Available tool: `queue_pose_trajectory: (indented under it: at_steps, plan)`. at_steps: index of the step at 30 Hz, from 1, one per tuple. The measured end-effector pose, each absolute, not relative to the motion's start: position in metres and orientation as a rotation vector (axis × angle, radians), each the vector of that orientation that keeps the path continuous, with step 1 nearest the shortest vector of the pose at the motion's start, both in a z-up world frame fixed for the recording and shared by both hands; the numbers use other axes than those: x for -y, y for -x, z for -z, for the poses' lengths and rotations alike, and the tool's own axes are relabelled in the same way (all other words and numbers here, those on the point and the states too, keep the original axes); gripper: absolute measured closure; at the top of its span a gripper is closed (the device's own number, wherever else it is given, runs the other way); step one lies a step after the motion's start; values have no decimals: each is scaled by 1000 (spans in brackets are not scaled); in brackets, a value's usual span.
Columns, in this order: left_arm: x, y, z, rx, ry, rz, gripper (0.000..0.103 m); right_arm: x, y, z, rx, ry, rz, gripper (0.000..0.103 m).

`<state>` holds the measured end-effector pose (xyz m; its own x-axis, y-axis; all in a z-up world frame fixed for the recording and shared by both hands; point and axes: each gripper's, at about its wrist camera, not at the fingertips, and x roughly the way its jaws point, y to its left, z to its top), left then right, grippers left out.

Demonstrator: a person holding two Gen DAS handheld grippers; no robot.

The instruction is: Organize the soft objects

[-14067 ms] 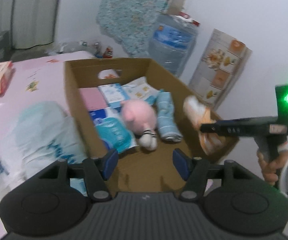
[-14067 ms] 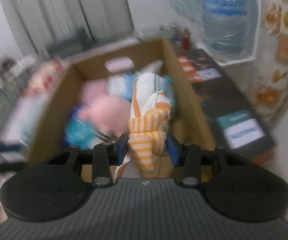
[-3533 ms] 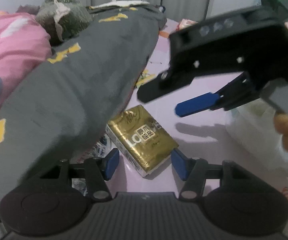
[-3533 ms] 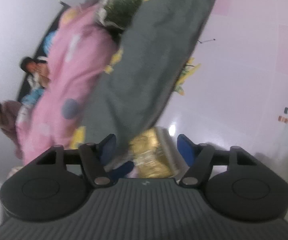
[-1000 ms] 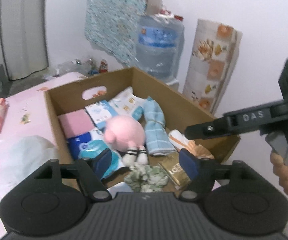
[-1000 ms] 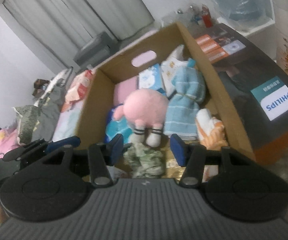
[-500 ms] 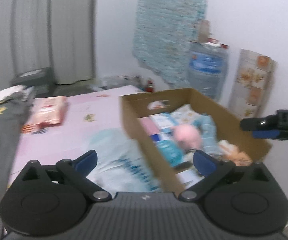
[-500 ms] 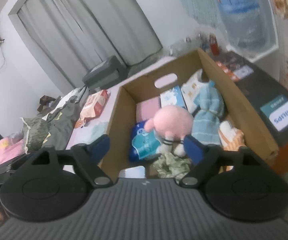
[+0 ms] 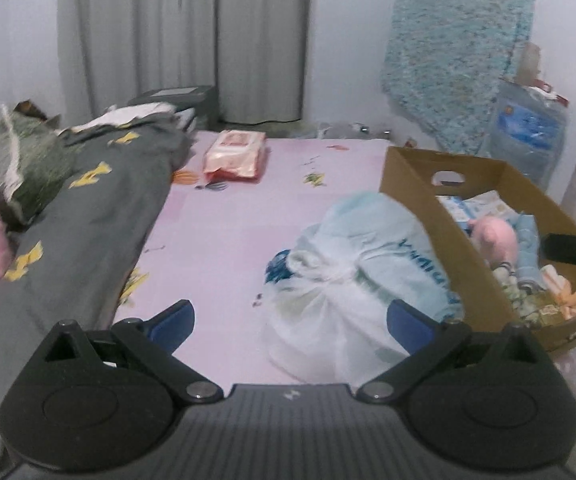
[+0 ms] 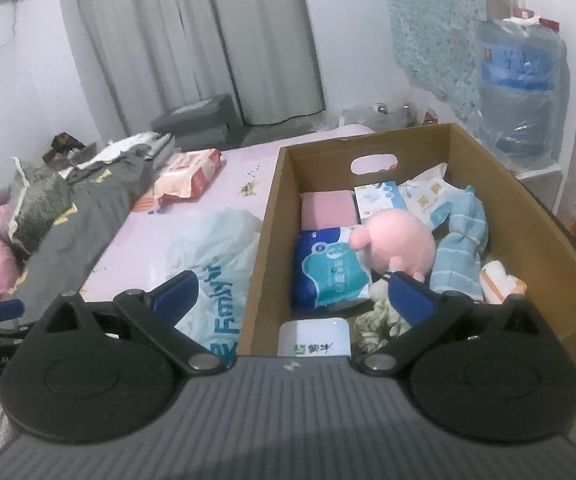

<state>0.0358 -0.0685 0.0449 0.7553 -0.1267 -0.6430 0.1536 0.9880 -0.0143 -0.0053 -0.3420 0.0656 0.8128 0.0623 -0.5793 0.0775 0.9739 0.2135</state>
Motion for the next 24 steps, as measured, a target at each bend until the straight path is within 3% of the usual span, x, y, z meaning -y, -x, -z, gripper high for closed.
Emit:
queue_pose_trajectory:
  at_steps: [9,24]
  plan:
    - [70,-38,-31,-814,-13,139,0,329,26,-61,-665,-131,130,1]
    - [110,-20,-25,-843,-48,163,0,308,35,-41,-769,-126,69,1]
